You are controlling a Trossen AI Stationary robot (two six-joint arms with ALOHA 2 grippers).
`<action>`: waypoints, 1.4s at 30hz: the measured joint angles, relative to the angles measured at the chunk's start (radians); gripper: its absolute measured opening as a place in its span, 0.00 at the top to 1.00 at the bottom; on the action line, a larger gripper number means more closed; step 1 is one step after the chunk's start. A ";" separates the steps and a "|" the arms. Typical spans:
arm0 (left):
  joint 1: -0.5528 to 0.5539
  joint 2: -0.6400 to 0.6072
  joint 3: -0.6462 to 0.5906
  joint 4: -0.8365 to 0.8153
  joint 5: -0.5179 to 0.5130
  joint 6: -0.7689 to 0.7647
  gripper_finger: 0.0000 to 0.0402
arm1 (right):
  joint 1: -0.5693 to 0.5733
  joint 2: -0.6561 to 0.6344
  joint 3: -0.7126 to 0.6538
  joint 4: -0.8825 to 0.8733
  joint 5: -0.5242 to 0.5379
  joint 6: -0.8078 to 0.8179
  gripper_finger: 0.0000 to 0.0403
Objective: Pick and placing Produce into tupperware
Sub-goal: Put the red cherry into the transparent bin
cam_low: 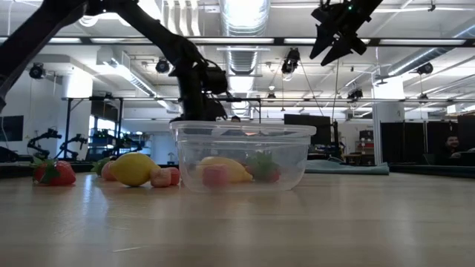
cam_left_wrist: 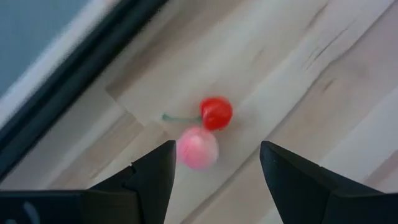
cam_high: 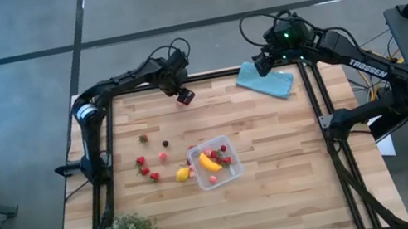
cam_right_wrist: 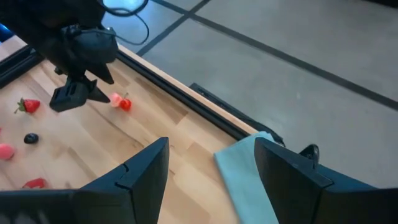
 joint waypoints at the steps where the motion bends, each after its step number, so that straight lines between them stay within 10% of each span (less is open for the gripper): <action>1: 0.000 0.008 0.002 -0.004 0.000 0.013 0.46 | 0.000 0.000 0.000 -0.003 0.000 0.002 0.43; 17: 0.004 0.068 0.081 -0.119 -0.002 0.190 0.46 | 0.000 0.000 0.000 0.003 0.001 0.067 0.43; 32: -0.010 -0.182 0.013 -0.253 0.041 0.084 0.46 | 0.000 0.026 -0.001 0.003 -0.014 0.083 0.43; 42: -0.062 -0.480 -0.022 -0.247 0.064 -0.143 0.46 | 0.000 0.355 0.050 0.050 -0.240 -0.097 0.43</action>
